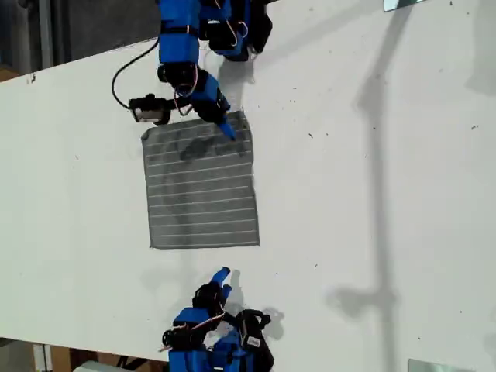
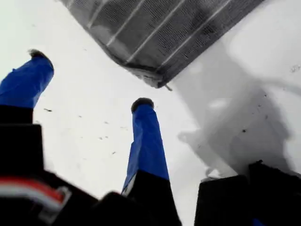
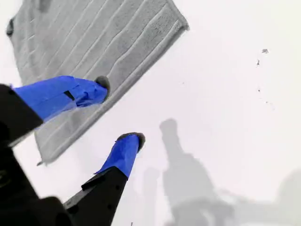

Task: Grasp corners of a square towel and fold twice.

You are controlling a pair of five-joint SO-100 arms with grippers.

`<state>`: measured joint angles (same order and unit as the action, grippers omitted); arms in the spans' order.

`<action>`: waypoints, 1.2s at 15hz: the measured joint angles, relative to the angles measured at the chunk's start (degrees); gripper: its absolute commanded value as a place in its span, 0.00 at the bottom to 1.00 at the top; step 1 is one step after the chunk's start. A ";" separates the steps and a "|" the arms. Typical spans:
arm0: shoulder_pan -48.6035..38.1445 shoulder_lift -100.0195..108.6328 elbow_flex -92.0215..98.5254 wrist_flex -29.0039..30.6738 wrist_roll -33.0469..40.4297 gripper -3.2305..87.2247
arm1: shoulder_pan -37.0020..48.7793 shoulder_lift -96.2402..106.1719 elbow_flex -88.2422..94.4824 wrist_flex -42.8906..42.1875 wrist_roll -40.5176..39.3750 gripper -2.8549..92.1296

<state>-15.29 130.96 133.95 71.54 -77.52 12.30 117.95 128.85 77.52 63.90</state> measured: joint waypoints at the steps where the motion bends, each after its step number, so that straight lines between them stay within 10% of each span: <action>1: 0.70 -5.45 -0.97 -1.93 -0.09 0.25 | 1.49 -8.00 0.00 -0.79 -1.49 0.41; 10: 7.65 -6.42 4.48 -12.57 -5.36 0.25 | 4.57 -19.60 4.75 -11.78 -2.20 0.34; 12: 7.91 -2.55 9.40 -14.33 -6.24 0.25 | 2.64 -22.94 1.23 -11.78 -1.05 0.04; 18: 8.35 -6.06 8.26 -20.65 -5.36 0.29 | -1.67 -32.43 -8.96 -10.99 0.35 0.03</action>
<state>-6.94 124.89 142.21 50.89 -82.88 10.63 85.52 119.88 66.53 64.25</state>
